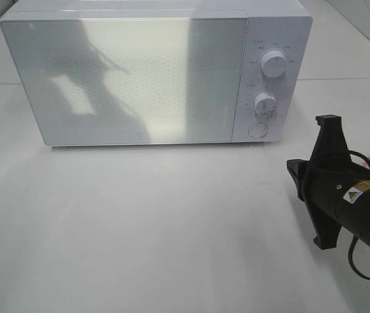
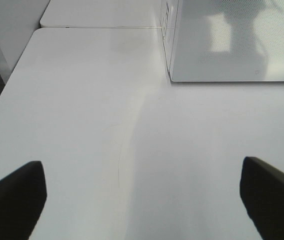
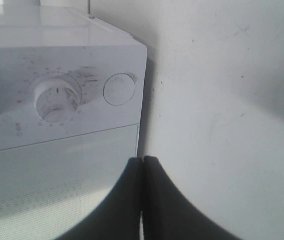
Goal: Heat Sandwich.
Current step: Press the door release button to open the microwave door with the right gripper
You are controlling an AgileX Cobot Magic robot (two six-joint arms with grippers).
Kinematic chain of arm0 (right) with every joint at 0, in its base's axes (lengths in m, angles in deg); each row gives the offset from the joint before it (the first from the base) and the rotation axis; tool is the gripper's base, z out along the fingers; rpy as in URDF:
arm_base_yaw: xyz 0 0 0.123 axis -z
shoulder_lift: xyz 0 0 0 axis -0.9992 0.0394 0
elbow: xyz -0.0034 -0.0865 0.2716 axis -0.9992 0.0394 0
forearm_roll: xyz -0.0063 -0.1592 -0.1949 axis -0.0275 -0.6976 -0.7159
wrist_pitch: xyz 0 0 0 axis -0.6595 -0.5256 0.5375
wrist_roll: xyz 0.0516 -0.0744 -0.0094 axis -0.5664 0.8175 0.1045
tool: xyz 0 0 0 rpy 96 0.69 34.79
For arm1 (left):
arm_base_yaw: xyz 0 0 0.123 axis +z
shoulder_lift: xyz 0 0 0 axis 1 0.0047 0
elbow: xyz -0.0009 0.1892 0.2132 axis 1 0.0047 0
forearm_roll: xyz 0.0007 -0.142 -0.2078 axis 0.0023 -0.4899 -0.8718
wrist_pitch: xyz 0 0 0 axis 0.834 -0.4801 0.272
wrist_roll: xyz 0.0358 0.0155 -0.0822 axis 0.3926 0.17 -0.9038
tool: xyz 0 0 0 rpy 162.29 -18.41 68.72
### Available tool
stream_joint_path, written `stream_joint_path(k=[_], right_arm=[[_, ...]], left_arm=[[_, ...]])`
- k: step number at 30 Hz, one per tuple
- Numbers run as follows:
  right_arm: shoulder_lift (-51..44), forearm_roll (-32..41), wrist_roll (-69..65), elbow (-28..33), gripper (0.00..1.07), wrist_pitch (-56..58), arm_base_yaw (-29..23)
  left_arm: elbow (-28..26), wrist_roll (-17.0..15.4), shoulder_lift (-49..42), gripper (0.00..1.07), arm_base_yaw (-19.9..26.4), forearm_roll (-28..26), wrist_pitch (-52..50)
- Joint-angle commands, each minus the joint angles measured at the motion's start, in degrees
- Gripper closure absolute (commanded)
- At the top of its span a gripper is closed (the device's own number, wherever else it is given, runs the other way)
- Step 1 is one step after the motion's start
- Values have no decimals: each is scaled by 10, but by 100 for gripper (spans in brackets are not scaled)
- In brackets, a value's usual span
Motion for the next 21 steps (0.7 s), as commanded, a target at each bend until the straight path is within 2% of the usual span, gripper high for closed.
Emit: stream_joint_path(k=[1, 8, 21], right_arm=[[23, -17, 0, -25, 107, 3, 5], [75, -19, -2, -65, 107, 1, 5], [144, -101, -4, -151, 107, 13, 83]], left_arm=[[1, -1, -15, 5, 3, -2, -5], [1, -1, -15, 5, 3, -2, -5], [1, -1, -15, 5, 3, -2, -5]])
